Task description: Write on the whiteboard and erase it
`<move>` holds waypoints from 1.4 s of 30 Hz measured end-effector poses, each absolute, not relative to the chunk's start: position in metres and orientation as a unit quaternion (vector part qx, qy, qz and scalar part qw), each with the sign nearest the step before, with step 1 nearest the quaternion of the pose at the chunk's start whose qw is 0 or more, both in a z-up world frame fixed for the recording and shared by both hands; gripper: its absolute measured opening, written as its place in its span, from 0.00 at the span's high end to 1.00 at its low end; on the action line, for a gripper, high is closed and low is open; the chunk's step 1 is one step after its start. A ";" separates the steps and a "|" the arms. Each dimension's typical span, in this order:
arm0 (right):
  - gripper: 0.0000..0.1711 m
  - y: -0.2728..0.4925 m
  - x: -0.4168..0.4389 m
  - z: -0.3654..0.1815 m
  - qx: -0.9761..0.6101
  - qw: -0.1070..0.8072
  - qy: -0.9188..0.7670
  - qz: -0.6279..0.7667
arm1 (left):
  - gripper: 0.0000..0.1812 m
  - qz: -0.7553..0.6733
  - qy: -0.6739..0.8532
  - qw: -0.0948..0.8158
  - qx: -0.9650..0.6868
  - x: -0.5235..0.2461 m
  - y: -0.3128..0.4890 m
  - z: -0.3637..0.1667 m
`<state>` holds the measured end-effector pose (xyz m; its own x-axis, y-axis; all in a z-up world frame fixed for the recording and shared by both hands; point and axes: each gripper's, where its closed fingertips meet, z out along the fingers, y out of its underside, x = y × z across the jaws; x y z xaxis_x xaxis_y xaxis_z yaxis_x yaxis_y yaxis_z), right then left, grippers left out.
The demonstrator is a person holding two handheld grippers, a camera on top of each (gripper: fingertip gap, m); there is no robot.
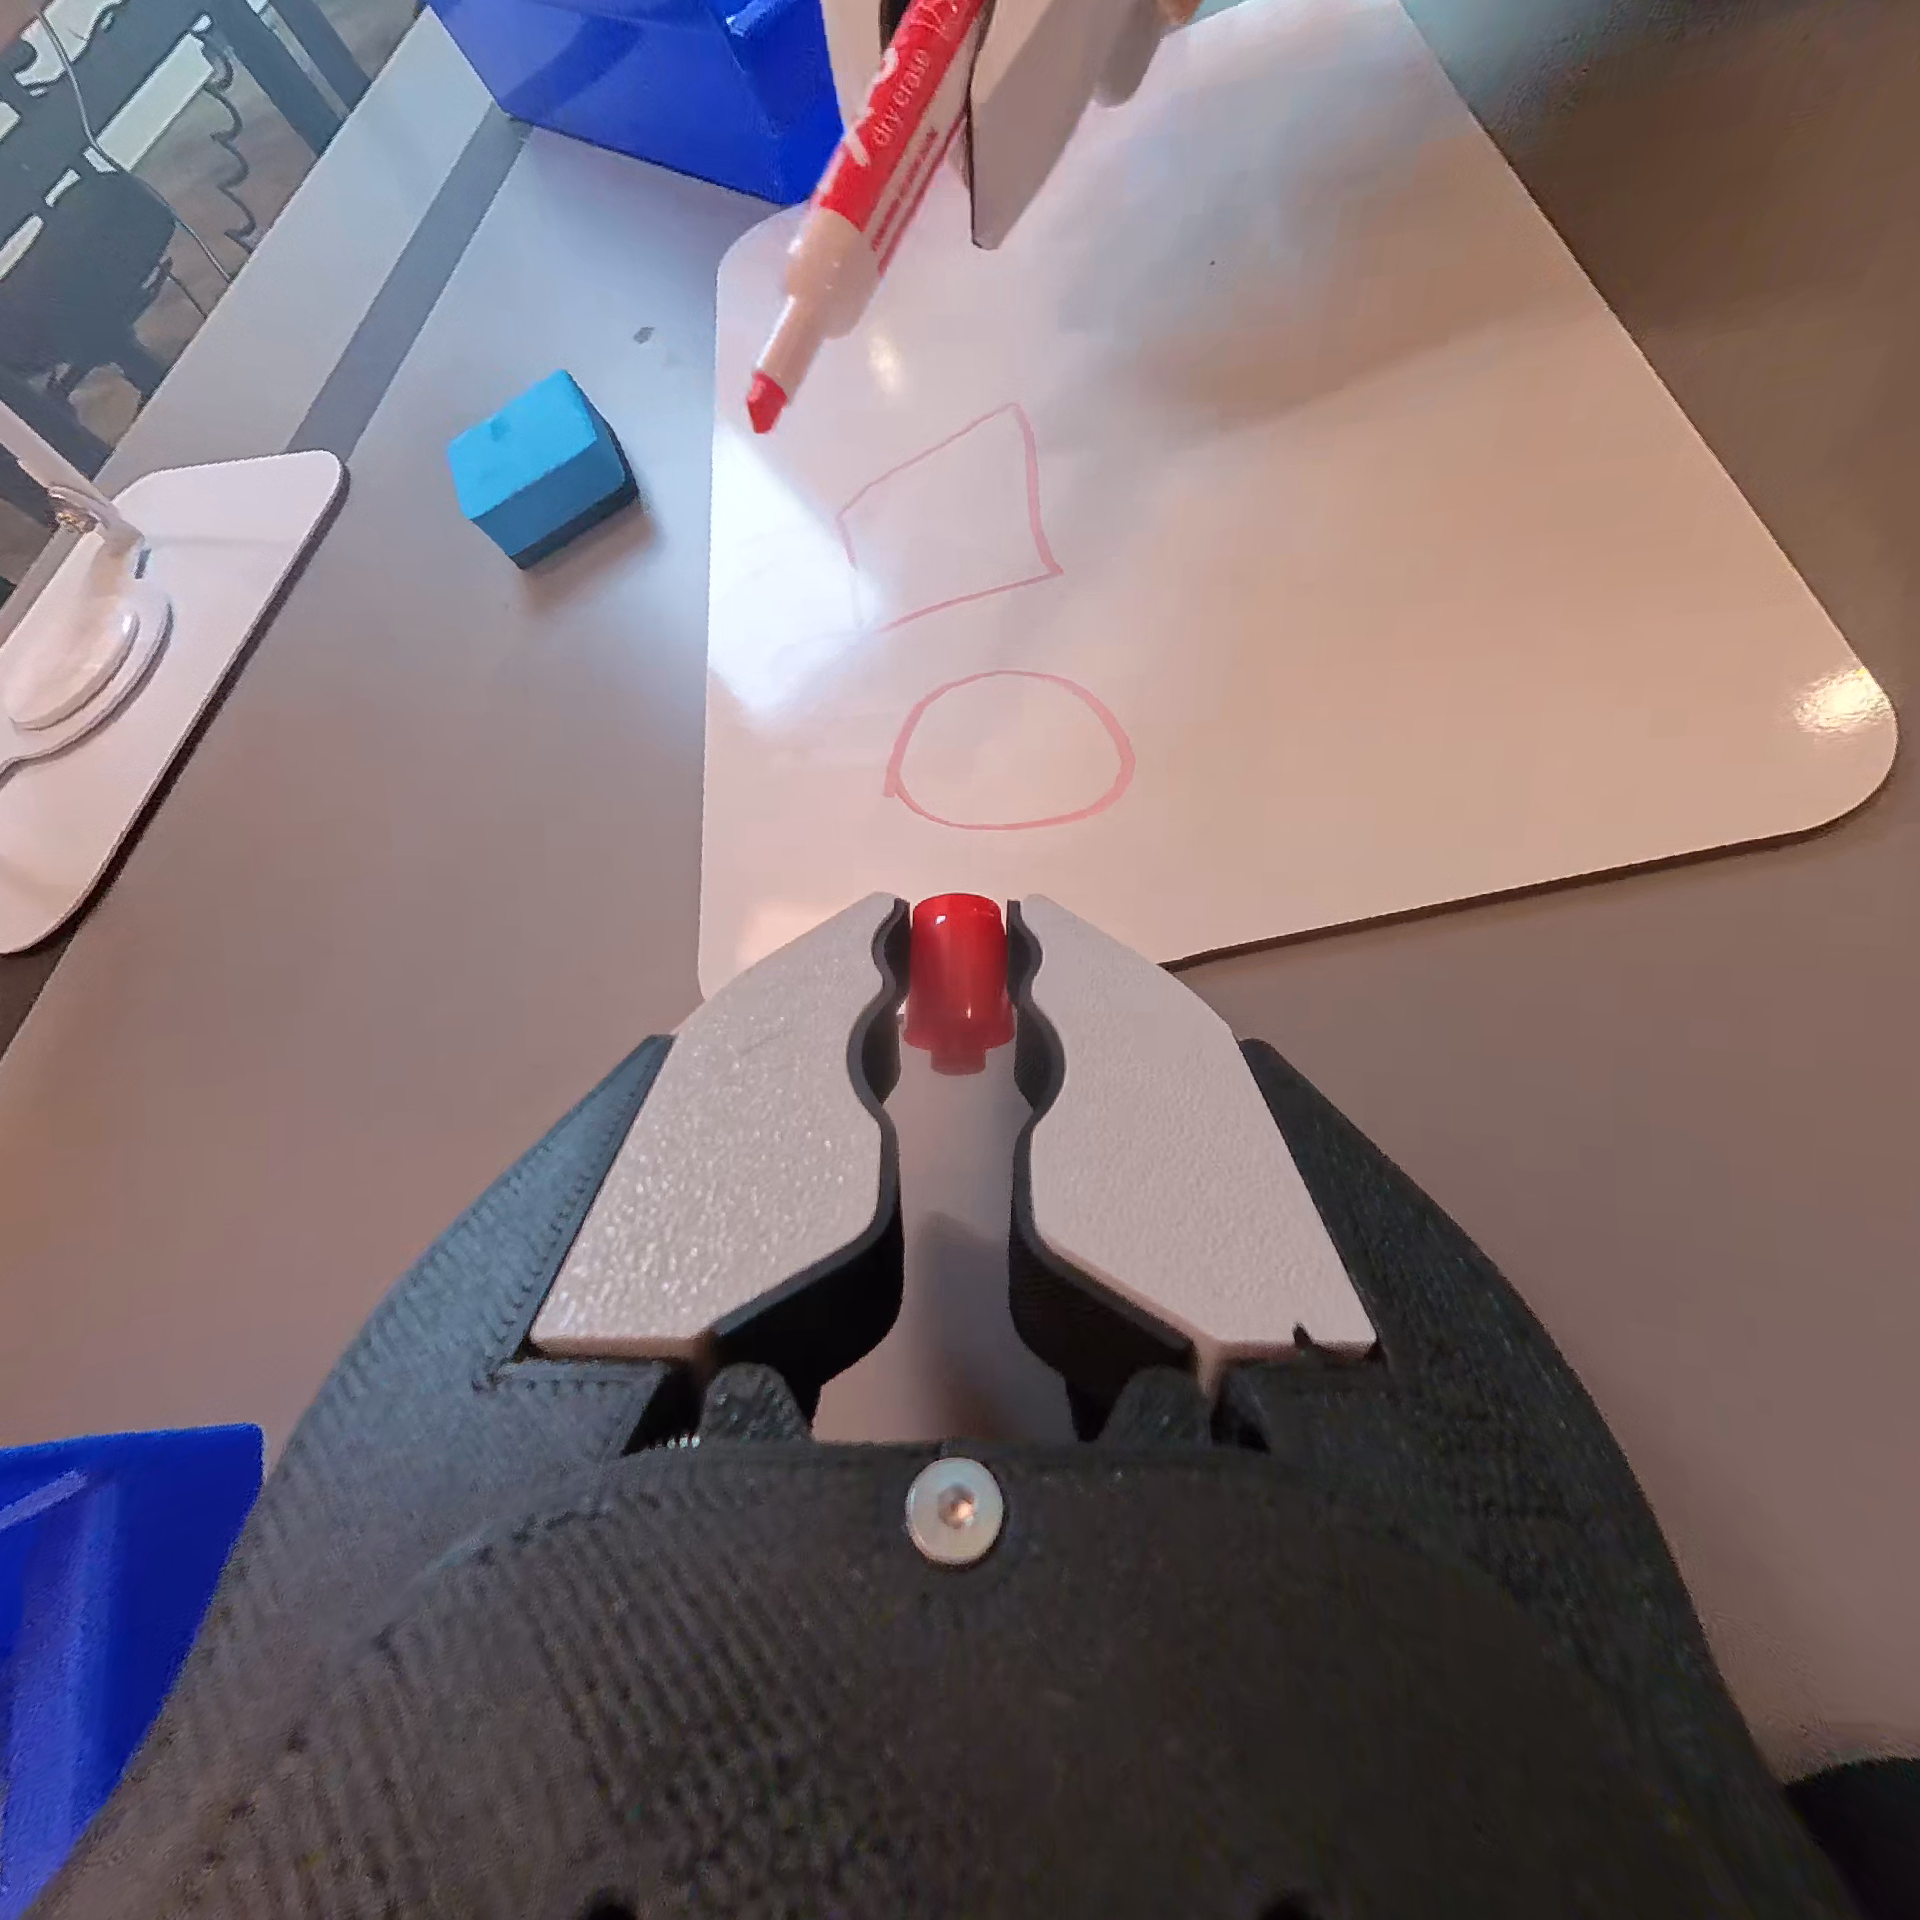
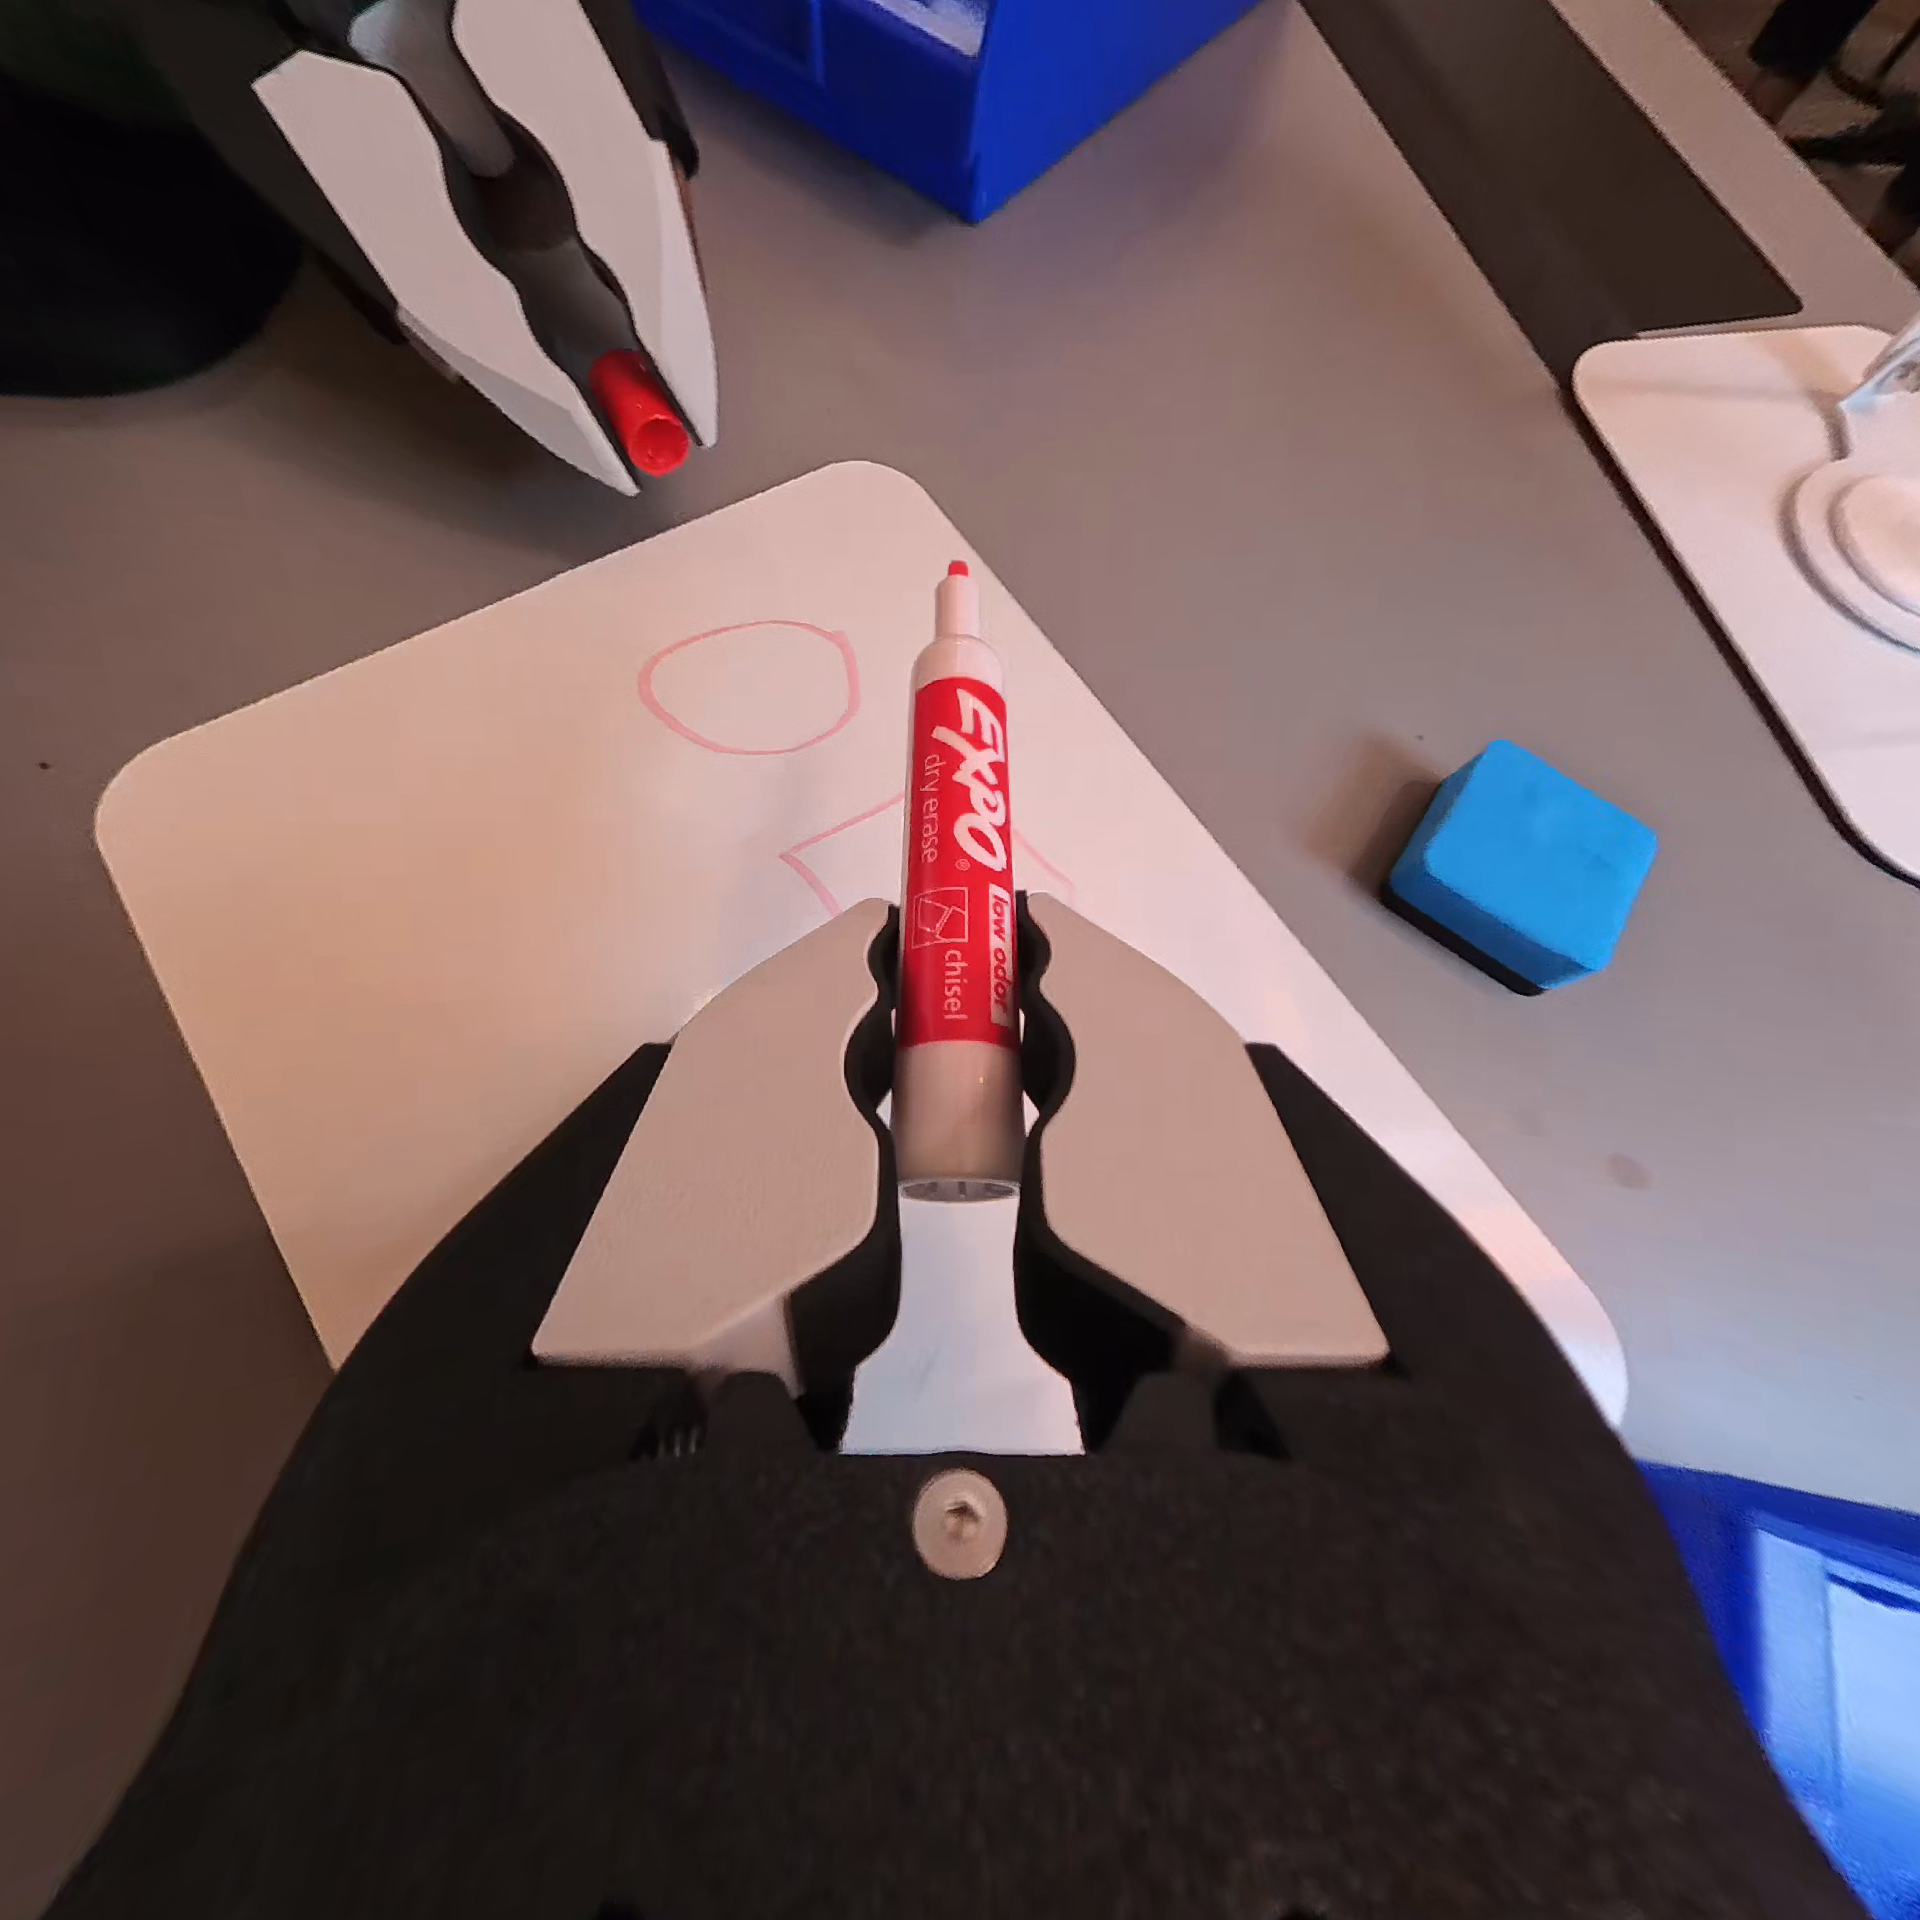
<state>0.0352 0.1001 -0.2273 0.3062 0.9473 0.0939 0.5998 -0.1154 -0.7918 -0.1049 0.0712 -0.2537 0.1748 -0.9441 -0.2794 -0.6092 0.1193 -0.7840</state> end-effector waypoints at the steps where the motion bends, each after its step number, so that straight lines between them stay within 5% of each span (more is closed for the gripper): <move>1: 0.89 0.099 0.034 -0.228 -0.709 0.384 -0.545 0.229 | 0.90 -0.194 0.611 0.431 -0.635 -0.105 0.072 -0.254; 42: 0.88 0.087 0.022 -0.200 -0.662 0.441 -0.487 0.362 | 0.90 -0.201 0.616 0.419 -0.636 -0.106 0.071 -0.260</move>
<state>0.0224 0.0874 -0.2002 0.2636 0.9633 -0.0509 0.3245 -0.1383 -0.9357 -0.1061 0.0714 -0.2600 0.1595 -0.9521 -0.2609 -0.6145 0.1111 -0.7811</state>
